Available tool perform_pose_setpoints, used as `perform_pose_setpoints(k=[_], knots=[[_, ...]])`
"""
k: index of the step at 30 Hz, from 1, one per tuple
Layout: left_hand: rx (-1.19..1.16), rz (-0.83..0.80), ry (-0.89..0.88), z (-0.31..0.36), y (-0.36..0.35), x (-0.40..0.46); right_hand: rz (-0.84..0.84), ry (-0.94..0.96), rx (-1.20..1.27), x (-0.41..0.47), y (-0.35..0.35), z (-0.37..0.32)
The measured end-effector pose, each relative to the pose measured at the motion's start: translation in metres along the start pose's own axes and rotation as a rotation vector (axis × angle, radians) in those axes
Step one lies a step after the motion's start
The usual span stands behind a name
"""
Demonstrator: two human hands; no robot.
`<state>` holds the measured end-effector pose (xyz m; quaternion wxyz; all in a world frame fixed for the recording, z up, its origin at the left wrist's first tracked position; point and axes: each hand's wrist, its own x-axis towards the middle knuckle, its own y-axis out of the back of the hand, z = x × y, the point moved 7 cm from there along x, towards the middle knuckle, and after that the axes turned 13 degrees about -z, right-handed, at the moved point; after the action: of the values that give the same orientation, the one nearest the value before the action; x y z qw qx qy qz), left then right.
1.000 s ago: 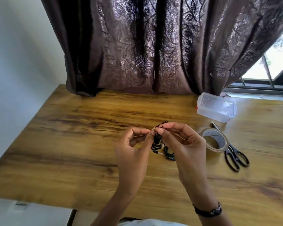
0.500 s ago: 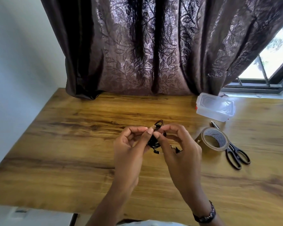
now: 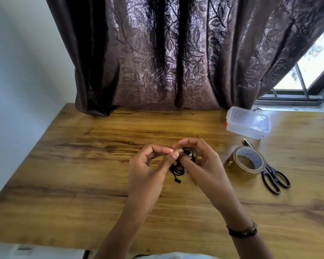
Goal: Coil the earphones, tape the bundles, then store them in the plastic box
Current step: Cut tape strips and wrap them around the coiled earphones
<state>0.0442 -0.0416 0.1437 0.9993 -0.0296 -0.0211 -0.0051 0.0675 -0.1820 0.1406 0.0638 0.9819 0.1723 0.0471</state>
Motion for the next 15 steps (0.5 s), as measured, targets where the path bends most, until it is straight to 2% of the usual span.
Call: perform_pose_setpoints(k=[2,3,7,9,12,15], knots=[[0.025,-0.017,0.005,0.000,-0.002,0.001,0.016,0.021,-0.171,0.003,-0.002,0.000],[0.014,-0.018,0.016,-0.001,-0.001,0.002,-0.016,0.001,-0.145,0.005,-0.004,0.003],[-0.131,-0.017,0.114,-0.006,0.006,0.012,-0.265,-0.152,0.389,0.007,-0.010,0.018],[-0.169,-0.043,0.154,-0.007,0.007,0.015,-0.337,-0.186,0.576,0.005,-0.010,0.025],[-0.196,-0.052,0.162,-0.006,0.014,0.019,-0.329,-0.214,0.724,0.008,-0.007,0.039],[-0.201,-0.026,0.124,-0.003,0.025,0.024,-0.218,-0.228,0.806,0.010,0.004,0.053]])
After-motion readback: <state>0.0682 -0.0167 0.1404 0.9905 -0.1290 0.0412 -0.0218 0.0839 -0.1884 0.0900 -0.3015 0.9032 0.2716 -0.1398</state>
